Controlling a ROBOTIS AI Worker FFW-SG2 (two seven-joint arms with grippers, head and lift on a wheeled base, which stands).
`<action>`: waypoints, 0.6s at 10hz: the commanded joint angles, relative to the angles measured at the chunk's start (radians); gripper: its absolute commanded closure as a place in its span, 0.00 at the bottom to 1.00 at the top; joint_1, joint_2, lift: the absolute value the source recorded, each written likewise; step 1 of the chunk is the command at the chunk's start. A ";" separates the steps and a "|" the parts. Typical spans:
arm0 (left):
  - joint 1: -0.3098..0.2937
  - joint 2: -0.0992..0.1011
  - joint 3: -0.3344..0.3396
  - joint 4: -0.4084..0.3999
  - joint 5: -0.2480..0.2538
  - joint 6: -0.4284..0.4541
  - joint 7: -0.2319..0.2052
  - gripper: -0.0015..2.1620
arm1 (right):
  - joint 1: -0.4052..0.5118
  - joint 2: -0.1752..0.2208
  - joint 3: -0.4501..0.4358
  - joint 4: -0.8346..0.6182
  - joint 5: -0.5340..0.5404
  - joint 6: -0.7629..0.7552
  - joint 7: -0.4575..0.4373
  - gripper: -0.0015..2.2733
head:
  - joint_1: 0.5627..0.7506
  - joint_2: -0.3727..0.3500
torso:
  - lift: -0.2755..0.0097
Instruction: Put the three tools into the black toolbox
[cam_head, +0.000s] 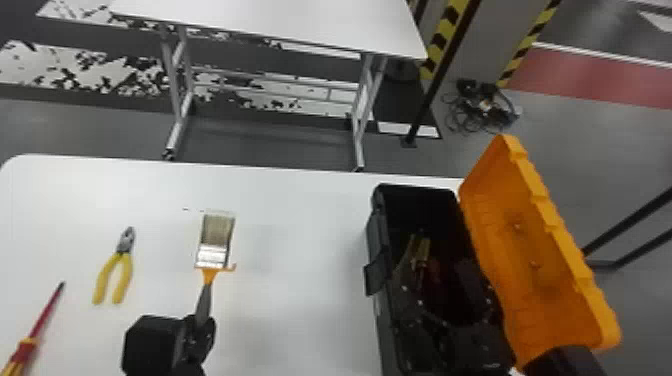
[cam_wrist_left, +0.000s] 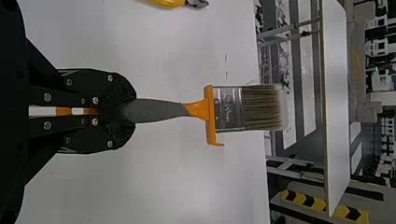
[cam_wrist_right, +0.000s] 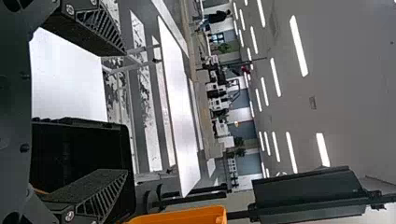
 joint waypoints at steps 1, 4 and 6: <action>-0.006 0.001 0.012 0.034 -0.020 -0.078 -0.050 0.95 | -0.016 -0.001 0.014 -0.003 -0.022 0.073 0.046 0.05 | 0.70 0.21 | 0.79; -0.020 0.003 0.053 0.059 -0.026 -0.139 -0.177 0.95 | -0.051 -0.002 0.044 -0.054 -0.015 0.273 0.082 0.05 | 0.70 0.29 | 0.79; -0.021 0.007 0.050 0.059 -0.037 -0.143 -0.217 0.95 | -0.074 -0.012 0.053 -0.103 -0.006 0.389 0.098 0.05 | 0.70 0.35 | 0.79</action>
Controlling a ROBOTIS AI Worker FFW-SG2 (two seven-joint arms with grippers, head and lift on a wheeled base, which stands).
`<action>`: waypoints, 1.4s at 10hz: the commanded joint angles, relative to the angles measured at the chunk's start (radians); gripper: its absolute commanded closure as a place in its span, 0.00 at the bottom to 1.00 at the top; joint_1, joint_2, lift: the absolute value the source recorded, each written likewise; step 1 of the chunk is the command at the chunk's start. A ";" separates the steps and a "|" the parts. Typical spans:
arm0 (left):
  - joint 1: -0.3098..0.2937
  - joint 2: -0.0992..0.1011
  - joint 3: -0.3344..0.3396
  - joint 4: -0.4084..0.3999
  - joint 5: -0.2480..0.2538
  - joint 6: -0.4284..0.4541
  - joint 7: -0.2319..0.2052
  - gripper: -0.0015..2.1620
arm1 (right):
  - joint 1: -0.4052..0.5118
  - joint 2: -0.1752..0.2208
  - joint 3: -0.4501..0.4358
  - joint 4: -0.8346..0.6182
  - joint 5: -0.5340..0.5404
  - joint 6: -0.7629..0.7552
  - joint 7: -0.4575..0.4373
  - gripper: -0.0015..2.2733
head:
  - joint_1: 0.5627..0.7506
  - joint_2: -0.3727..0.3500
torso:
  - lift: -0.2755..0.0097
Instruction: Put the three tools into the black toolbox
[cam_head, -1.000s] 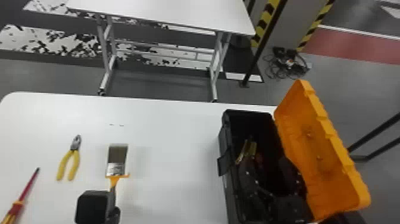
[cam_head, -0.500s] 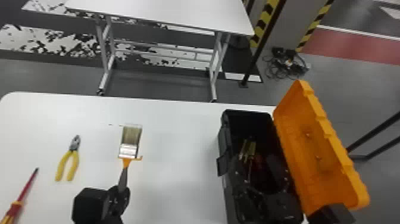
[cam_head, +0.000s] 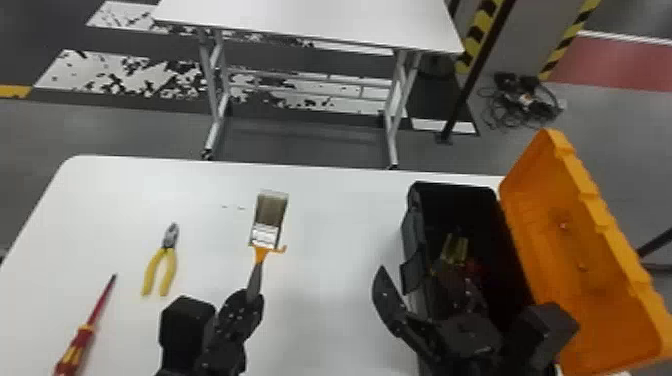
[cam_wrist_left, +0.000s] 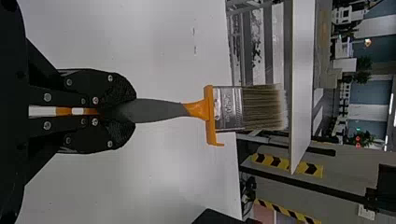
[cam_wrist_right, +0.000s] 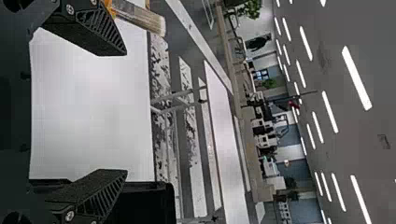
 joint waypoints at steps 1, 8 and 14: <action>0.000 0.008 -0.016 0.000 -0.009 0.000 -0.012 0.95 | -0.018 -0.002 0.001 -0.036 0.000 0.093 0.011 0.05 | 0.70 0.38 | 0.79; -0.003 0.028 -0.156 -0.011 -0.075 0.000 -0.014 0.95 | -0.146 -0.002 0.038 -0.128 -0.012 0.535 0.133 0.05 | 0.70 0.38 | 0.79; -0.006 0.039 -0.233 -0.023 -0.100 0.006 0.000 0.95 | -0.216 0.026 0.078 -0.111 -0.012 0.578 0.156 0.05 | 0.70 0.36 | 0.79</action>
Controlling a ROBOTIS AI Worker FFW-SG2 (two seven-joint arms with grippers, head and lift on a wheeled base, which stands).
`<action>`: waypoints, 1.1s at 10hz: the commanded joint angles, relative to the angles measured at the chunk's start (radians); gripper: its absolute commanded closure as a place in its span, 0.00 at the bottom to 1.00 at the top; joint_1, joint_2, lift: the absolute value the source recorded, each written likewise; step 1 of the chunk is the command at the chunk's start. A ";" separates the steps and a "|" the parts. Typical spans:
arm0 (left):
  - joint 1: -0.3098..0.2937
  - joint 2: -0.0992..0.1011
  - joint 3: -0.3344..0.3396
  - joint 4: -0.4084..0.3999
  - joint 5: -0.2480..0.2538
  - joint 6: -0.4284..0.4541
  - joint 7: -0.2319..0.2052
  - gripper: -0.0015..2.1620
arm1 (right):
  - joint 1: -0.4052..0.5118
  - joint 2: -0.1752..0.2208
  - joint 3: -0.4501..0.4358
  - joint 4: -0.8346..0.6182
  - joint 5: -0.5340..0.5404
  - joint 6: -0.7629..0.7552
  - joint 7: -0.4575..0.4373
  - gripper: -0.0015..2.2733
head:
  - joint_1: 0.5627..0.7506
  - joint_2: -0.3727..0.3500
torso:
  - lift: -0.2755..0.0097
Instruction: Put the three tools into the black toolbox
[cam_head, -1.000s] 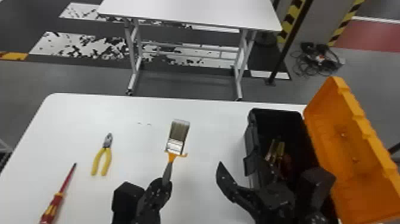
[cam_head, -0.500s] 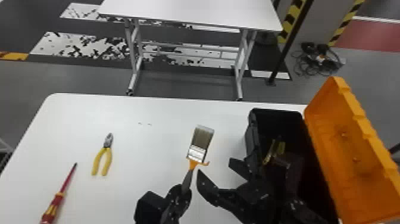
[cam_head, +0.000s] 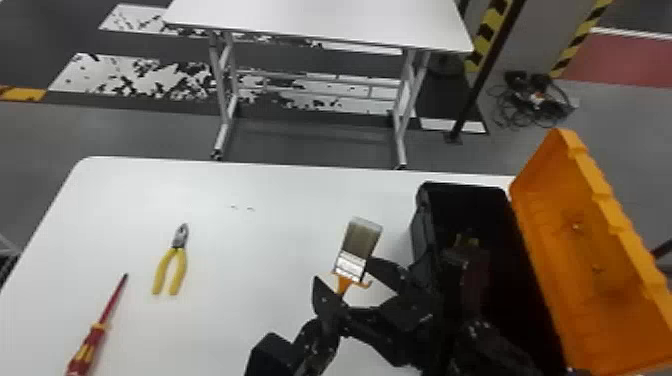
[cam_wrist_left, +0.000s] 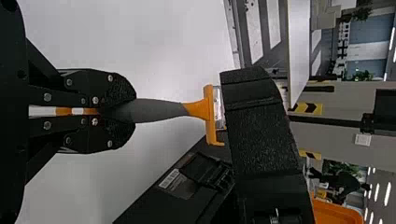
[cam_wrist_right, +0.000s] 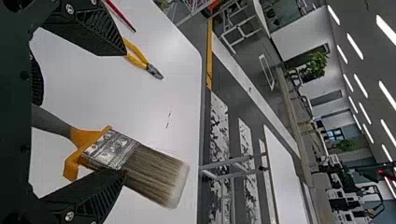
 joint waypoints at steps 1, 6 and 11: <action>-0.001 0.004 0.000 0.000 -0.001 -0.003 0.004 0.95 | -0.009 0.001 0.001 0.003 0.004 0.005 0.002 0.05 | 0.70 0.36 | 0.79; -0.012 0.013 0.004 0.001 -0.001 -0.009 0.028 0.95 | -0.044 0.001 0.003 0.024 0.014 0.005 -0.001 0.05 | 0.70 0.38 | 0.79; -0.009 0.035 0.015 -0.012 0.012 -0.015 0.039 0.95 | -0.133 0.012 0.030 0.109 0.018 0.029 -0.004 0.05 | 0.70 0.42 | 0.79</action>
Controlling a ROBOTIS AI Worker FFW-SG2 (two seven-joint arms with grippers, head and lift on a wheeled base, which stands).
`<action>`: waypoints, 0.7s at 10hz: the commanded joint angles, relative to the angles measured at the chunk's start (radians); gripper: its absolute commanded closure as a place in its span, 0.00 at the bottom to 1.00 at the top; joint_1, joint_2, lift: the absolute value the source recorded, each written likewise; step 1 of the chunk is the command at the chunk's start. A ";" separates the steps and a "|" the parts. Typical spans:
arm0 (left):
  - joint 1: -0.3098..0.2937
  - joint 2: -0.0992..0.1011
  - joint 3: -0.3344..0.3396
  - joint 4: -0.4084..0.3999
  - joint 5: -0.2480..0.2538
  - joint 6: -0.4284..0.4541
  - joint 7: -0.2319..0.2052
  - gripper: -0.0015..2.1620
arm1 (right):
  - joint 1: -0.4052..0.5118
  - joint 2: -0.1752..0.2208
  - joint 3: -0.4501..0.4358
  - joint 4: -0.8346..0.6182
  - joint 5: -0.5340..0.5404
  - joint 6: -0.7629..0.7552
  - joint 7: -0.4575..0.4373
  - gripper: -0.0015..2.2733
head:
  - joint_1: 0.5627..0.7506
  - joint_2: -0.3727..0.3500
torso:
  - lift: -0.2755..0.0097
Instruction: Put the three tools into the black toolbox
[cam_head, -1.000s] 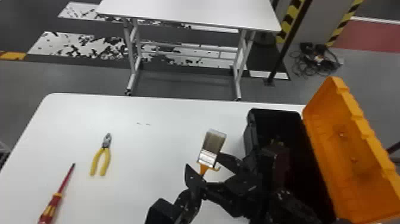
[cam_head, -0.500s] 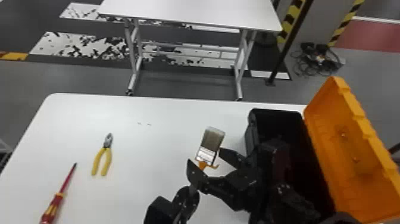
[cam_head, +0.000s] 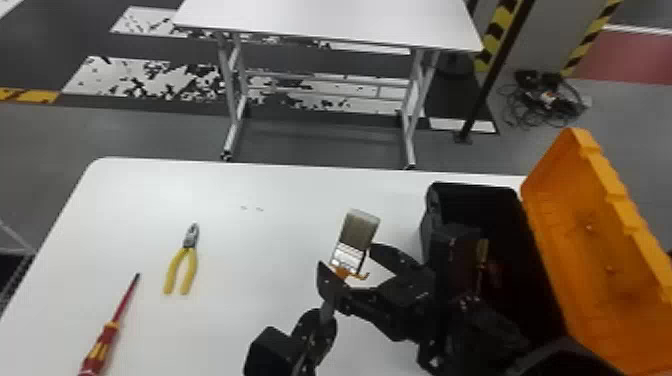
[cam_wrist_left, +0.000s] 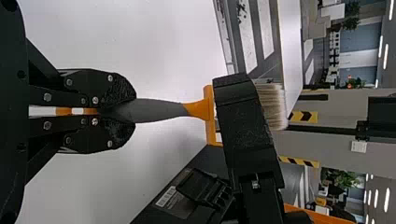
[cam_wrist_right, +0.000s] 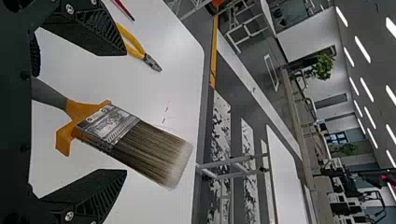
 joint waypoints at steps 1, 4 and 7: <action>0.000 0.002 -0.001 -0.004 0.005 0.000 -0.001 0.95 | -0.022 0.008 0.011 0.022 0.003 0.008 0.001 0.05 | 0.70 0.43 | 0.79; -0.004 0.004 -0.013 -0.001 0.005 0.003 -0.012 0.95 | -0.042 0.015 0.014 0.042 0.012 0.020 0.000 0.16 | 0.70 0.44 | 0.79; -0.020 -0.001 -0.016 0.030 0.008 0.003 -0.012 0.95 | -0.045 0.018 0.020 0.033 0.028 0.094 -0.025 0.98 | 0.70 0.43 | 0.79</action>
